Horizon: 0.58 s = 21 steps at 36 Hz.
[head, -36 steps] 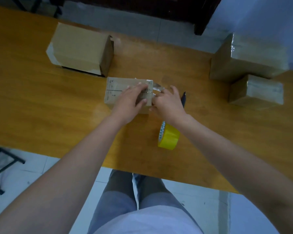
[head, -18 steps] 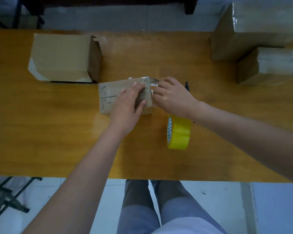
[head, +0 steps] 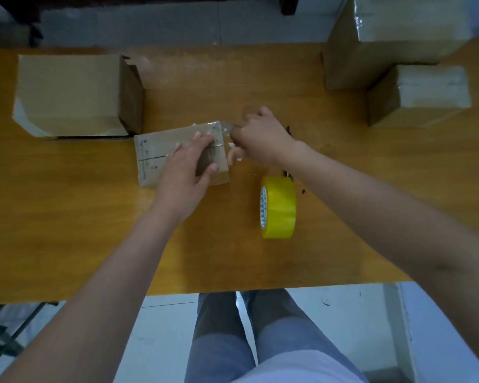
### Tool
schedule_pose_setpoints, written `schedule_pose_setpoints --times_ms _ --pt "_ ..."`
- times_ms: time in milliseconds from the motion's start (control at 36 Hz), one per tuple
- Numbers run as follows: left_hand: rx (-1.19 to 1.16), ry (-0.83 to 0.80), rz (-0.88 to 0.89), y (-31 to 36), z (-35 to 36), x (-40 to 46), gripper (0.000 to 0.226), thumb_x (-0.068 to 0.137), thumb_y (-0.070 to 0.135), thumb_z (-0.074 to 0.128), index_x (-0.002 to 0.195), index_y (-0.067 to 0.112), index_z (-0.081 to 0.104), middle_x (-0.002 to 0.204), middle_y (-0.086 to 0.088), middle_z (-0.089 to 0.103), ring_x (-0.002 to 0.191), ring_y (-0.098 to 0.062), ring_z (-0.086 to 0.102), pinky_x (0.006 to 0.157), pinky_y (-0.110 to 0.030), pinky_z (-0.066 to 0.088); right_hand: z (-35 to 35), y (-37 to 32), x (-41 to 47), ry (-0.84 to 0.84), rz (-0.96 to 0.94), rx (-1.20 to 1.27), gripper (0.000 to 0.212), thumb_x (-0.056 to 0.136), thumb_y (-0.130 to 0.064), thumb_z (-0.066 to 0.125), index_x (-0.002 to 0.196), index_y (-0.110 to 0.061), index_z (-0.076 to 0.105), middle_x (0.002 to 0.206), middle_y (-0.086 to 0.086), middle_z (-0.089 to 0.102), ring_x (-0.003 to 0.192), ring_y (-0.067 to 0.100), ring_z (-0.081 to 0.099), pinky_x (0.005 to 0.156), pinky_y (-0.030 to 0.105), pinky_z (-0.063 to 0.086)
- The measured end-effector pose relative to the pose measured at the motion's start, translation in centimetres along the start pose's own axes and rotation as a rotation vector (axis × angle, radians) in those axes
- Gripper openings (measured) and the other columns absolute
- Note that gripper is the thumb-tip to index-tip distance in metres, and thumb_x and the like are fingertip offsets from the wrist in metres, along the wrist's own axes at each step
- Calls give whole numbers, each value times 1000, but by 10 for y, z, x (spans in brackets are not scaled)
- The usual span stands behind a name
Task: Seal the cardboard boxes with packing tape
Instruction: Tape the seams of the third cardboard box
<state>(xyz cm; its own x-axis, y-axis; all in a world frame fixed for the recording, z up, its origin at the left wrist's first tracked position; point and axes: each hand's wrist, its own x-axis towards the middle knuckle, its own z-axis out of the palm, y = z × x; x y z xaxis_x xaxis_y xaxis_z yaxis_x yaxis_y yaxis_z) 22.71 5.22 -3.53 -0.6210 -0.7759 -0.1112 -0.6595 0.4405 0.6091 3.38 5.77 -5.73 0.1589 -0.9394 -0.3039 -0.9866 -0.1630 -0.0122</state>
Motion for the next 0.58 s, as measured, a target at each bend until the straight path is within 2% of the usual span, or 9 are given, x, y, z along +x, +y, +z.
schedule_pose_setpoints --times_ms 56,139,222,306,389,444,528,583 --pt "-21 -31 -10 0 -3 1 50 94 16 58 141 19 43 146 -11 42 135 -25 35 112 -46 28 -3 9 -7 111 119 62 38 97 -47 39 93 -16 61 98 4 65 105 25 53 97 40 30" --pt "-46 -62 -26 -3 -7 1 51 92 12 60 140 19 45 144 -8 45 133 -26 38 110 -45 31 -3 19 -22 234 285 257 31 100 -37 39 83 -18 55 82 4 59 88 26 58 86 40 41" --pt "-88 -109 -15 -5 -12 0 52 89 11 63 137 22 48 139 -3 50 131 -23 41 108 -45 35 3 19 -29 65 451 507 32 98 -34 44 83 -9 59 80 6 59 76 27 59 66 37 50" --pt "-92 -134 -1 -1 -20 0 51 86 15 67 134 21 51 129 3 56 123 -17 48 106 -42 38 14 14 -29 -198 531 619 31 96 -34 50 75 -10 52 73 4 52 67 21 52 51 29 37" --pt "2 -72 56 7 -26 3 47 88 19 65 133 17 49 125 2 58 120 -18 47 103 -42 37 26 7 -27 -269 589 668 31 96 -31 51 70 -14 45 71 2 49 59 15 48 47 27 31" --pt "132 -9 27 14 -25 7 50 91 29 60 136 16 45 133 -2 51 127 -20 40 105 -41 34 31 3 -26 -257 630 687 29 95 -28 52 70 -15 45 73 3 51 58 15 48 46 26 33" --pt "347 -7 -166 27 -15 11 71 88 56 54 141 13 35 148 -7 32 137 -26 26 110 -43 29 32 -1 -22 -308 668 715 20 93 -21 56 77 -11 50 78 4 51 62 15 48 49 25 37" --pt "414 -54 -282 31 -6 10 82 85 65 51 142 10 30 150 -11 23 139 -30 20 110 -46 27 31 -4 -20 -358 682 705 10 93 -19 56 90 -9 54 82 4 50 67 17 49 53 26 38"
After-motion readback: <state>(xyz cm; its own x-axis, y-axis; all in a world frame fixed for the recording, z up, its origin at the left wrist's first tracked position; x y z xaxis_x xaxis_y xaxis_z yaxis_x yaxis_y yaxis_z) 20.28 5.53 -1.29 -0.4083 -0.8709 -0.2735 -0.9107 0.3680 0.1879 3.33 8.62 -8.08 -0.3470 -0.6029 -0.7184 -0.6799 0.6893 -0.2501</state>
